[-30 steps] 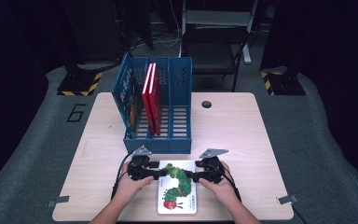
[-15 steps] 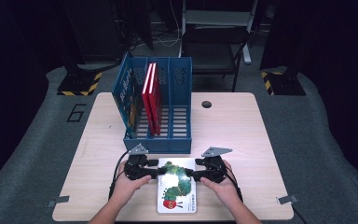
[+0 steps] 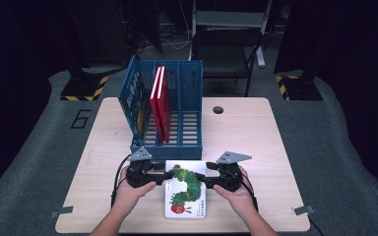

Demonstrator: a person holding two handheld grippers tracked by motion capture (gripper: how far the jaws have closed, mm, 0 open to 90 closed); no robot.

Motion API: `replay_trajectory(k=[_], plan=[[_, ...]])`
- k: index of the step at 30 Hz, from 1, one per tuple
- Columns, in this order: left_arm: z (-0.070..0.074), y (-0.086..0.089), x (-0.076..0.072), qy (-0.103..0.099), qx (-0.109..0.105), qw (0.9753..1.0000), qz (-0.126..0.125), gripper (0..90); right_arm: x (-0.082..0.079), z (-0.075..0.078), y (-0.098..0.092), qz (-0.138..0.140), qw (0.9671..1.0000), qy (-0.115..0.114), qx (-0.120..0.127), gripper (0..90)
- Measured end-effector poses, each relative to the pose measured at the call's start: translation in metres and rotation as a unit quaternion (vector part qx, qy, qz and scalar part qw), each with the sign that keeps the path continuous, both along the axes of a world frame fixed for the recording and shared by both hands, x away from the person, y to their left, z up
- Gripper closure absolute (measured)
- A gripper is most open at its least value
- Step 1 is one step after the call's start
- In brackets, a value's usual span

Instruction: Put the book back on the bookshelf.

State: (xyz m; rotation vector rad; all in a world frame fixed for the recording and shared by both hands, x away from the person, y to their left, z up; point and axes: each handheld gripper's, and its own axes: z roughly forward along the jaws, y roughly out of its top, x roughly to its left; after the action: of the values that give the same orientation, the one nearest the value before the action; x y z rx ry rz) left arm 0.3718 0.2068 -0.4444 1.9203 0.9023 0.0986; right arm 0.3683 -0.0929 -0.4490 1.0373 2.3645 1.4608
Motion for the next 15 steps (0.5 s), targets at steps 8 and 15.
replay_trajectory(k=[8, 15], plan=[[0.012, 0.002, -0.005, -0.022, -0.011, 0.9997, 0.004, 43.3, -0.006, 0.014, 0.000, 0.001, 0.9997, -0.025, 0.002, 36.6], [0.024, 0.004, -0.008, -0.037, -0.018, 0.9992, 0.001, 43.5, -0.009, 0.024, 0.000, 0.002, 0.9991, -0.040, 0.011, 36.7]])
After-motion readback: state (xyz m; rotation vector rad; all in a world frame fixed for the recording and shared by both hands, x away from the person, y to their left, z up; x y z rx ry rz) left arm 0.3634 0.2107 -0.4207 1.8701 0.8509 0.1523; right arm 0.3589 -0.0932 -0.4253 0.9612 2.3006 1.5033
